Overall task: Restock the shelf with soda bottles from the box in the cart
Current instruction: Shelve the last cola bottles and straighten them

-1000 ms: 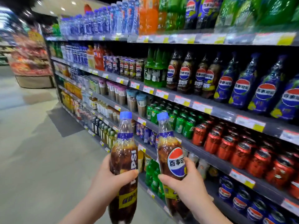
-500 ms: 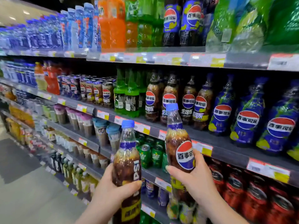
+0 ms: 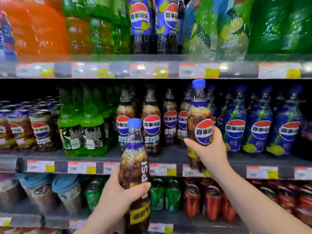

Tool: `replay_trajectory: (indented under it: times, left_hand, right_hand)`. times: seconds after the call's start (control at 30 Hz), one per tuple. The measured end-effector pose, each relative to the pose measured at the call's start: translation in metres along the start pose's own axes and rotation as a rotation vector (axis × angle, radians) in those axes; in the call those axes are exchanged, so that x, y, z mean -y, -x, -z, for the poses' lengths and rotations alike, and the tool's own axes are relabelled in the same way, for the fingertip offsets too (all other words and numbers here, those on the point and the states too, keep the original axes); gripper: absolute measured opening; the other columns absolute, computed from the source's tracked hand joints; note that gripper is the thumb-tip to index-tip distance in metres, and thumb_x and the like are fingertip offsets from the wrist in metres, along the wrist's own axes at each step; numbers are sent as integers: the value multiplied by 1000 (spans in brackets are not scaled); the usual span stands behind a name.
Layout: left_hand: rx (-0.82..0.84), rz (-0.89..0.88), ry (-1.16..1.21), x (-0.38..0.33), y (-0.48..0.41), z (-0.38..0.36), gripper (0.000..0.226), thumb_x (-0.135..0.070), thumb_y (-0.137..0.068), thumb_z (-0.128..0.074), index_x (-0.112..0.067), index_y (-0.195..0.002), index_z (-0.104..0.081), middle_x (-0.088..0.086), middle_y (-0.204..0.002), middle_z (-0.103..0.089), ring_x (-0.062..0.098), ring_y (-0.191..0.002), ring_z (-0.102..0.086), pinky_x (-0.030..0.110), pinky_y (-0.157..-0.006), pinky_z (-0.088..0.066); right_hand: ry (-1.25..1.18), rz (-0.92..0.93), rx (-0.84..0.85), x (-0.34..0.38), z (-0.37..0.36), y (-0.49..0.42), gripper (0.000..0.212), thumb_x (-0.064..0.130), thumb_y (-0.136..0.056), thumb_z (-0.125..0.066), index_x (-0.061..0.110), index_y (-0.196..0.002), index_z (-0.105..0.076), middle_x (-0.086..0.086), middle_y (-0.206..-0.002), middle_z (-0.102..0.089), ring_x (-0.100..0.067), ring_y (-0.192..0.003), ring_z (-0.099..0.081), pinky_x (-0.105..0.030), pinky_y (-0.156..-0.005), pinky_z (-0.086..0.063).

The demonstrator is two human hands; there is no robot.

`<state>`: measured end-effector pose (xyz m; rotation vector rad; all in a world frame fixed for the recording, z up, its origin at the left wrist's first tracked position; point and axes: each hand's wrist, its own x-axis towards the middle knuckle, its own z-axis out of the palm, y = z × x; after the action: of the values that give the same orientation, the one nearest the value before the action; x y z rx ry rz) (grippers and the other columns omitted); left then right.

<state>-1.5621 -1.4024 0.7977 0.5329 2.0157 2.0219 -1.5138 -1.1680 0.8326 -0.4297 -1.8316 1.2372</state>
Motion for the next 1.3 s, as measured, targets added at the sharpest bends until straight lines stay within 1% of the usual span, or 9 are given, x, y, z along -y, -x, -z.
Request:
replay_trajectory:
  times: [0.07,0.2,0.3,0.4,0.57,0.7,0.87,1.17,1.3]
  left_hand:
    - [35,-2,1,-1,-9,2,71,-35,-29,-80,-32,-96,-58,-15,-82,-74,7,-74,-70,25,-64,-49]
    - [41,-48,-4,-2,-23,2,67,-34,-29,-79,-32,-93,-60,-13,-80,-75,6,-71,-69,21,-64,-46]
    - [41,-57,12,-1,-32,-2,69,-34,-29,-80,-32,-95,-60,-12,-84,-75,6,-75,-70,24,-66,-48]
    - [42,-40,27,-2,-38,-10,59,-25,-39,-80,-32,-93,-58,-18,-82,-73,4,-73,-69,22,-63,-47]
    - [27,-37,17,-2,-44,-20,64,-25,-35,-82,-30,-94,-57,-21,-80,-72,-2,-68,-68,22,-63,-45]
    - [19,-15,45,-2,-47,-28,51,-18,-53,-84,-30,-94,-56,-23,-78,-71,-1,-67,-67,23,-62,-45]
    - [1,11,58,2,-51,-35,55,-20,-46,-80,-32,-94,-56,-22,-79,-72,1,-67,-68,24,-63,-46]
    - [-4,28,84,1,-53,-45,62,-21,-37,-80,-33,-93,-58,-15,-80,-73,8,-70,-70,27,-63,-49]
    - [7,41,114,-1,-50,-48,56,-18,-44,-77,-33,-94,-57,-16,-79,-73,4,-68,-69,26,-60,-48]
  right_hand:
    - [23,-3,-8,-2,-6,-8,74,18,-64,-83,14,-127,-45,5,-109,-58,-12,-99,-56,-17,-80,-41]
    - [52,-24,-110,-12,-17,-25,86,46,-51,-79,19,-127,-49,-4,-121,-58,-17,-108,-57,-28,-90,-44]
    - [50,-21,-112,-12,-21,-41,86,43,-55,-81,21,-130,-45,-3,-125,-56,-20,-114,-54,-39,-100,-44]
    - [62,-8,-121,-17,-28,-50,79,33,-60,-83,18,-128,-45,-5,-125,-54,-21,-114,-53,-35,-100,-43]
    - [111,-44,-106,-36,-38,-47,88,29,-64,-83,15,-137,-35,-4,-133,-42,-16,-119,-42,-23,-98,-33]
    - [162,-33,-87,-41,-35,-49,95,35,-63,-82,13,-139,-29,-5,-135,-38,-20,-126,-39,-28,-100,-34]
    - [298,-37,27,-51,-24,-44,109,45,-57,-83,25,-143,-19,2,-142,-33,-19,-130,-38,-39,-106,-37]
    - [301,-23,25,-63,-23,-48,104,49,-51,-83,22,-137,-31,2,-134,-45,-18,-123,-46,-42,-99,-46]
    - [316,-45,21,-65,-22,-52,104,46,-56,-83,20,-140,-28,-1,-138,-40,-21,-126,-43,-44,-101,-44]
